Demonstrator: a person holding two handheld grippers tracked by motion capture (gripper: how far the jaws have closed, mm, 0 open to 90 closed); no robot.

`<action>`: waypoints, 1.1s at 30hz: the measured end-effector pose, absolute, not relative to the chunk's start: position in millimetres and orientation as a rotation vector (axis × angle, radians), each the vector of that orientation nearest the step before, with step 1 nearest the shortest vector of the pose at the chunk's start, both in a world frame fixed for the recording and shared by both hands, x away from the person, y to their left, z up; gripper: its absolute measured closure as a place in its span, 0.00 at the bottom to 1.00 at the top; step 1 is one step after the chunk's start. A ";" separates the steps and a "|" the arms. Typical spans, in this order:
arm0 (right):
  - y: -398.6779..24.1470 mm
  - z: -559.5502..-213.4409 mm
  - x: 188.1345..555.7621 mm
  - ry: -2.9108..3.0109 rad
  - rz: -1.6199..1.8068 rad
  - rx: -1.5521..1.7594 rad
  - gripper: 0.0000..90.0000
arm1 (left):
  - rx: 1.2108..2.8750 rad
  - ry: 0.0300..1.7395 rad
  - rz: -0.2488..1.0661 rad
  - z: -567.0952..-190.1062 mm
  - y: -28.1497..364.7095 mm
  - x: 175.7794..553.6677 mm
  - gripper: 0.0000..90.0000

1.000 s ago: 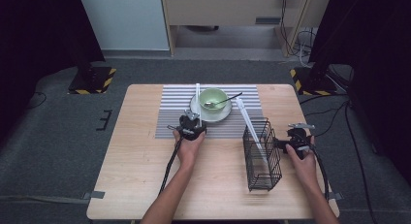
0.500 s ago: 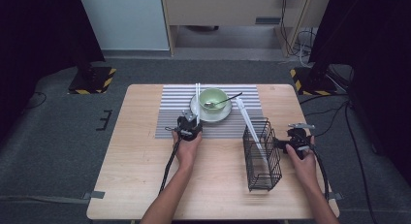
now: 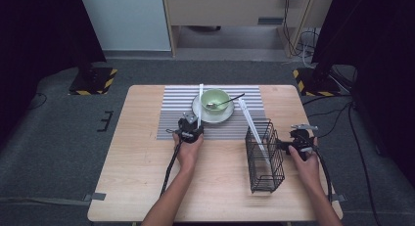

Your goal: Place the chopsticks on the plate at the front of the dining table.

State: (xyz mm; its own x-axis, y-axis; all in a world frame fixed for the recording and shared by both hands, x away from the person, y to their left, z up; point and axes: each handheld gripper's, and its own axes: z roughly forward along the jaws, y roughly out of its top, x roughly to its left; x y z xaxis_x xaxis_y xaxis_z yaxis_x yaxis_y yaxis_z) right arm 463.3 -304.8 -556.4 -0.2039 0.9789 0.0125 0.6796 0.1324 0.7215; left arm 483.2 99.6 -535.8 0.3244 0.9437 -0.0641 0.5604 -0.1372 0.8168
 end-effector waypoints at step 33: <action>-304.7 -556.4 463.4 1.946 0.841 1.591 0.01 | 1.924 1.161 0.640 -509.4 114.5 470.3 0.41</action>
